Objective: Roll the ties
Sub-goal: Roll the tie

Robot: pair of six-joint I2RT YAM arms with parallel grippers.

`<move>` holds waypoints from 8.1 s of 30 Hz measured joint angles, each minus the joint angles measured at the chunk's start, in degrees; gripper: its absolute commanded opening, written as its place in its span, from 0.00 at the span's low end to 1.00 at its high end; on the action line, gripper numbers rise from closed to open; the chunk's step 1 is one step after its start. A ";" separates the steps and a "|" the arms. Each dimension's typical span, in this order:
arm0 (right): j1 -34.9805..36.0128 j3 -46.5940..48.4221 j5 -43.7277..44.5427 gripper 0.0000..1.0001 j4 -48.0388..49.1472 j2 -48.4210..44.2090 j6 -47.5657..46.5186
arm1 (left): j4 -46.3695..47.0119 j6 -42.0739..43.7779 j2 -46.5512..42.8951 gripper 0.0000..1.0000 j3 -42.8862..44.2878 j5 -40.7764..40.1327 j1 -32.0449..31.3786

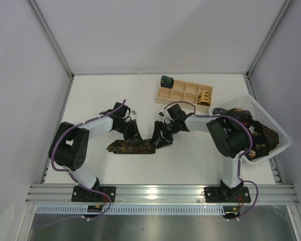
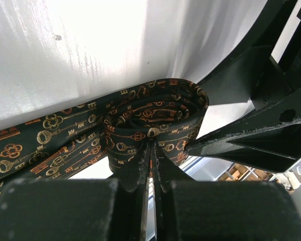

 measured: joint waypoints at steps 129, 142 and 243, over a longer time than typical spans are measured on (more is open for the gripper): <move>19.91 54.38 29.62 0.44 -59.14 18.71 -1.38 | -4.17 -1.11 -23.04 0.04 -18.73 -16.81 0.24; 20.31 56.17 29.64 0.45 -59.36 20.61 -1.40 | -4.07 -2.34 -15.63 0.00 -17.64 -15.74 0.79; -0.48 3.10 9.66 0.02 -13.88 1.75 10.16 | 3.50 -6.38 -0.31 0.25 -4.22 0.48 -2.34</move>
